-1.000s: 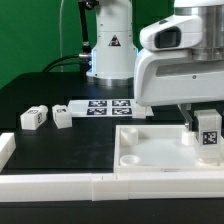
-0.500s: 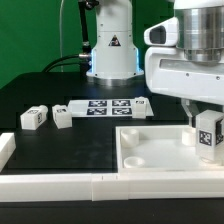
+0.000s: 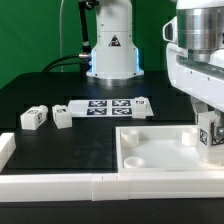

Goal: Assemble one leg

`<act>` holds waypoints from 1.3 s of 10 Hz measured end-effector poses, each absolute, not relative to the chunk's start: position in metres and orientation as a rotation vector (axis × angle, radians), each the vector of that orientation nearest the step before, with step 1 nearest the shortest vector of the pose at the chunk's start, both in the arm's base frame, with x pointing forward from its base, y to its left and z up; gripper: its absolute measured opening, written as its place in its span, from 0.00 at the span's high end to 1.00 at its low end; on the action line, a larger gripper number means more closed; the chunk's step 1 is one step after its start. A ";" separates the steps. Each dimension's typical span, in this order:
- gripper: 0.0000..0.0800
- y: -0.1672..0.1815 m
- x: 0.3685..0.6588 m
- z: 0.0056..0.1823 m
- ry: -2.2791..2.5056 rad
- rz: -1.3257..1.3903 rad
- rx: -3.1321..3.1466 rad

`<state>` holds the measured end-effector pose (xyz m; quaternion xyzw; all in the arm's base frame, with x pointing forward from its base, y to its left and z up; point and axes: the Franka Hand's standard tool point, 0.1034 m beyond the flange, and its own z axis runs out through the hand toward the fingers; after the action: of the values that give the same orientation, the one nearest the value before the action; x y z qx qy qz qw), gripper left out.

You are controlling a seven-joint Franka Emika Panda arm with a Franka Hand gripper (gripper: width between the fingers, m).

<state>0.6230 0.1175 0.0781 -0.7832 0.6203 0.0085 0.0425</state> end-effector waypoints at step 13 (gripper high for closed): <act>0.19 0.119 0.622 0.078 0.040 -0.056 -3.074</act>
Offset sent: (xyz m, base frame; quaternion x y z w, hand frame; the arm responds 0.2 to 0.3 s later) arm -0.0016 0.0101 0.0049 -0.0046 -0.0188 -0.2501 0.9680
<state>0.6219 0.1191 0.0776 -0.9992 0.0131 -0.0181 0.0336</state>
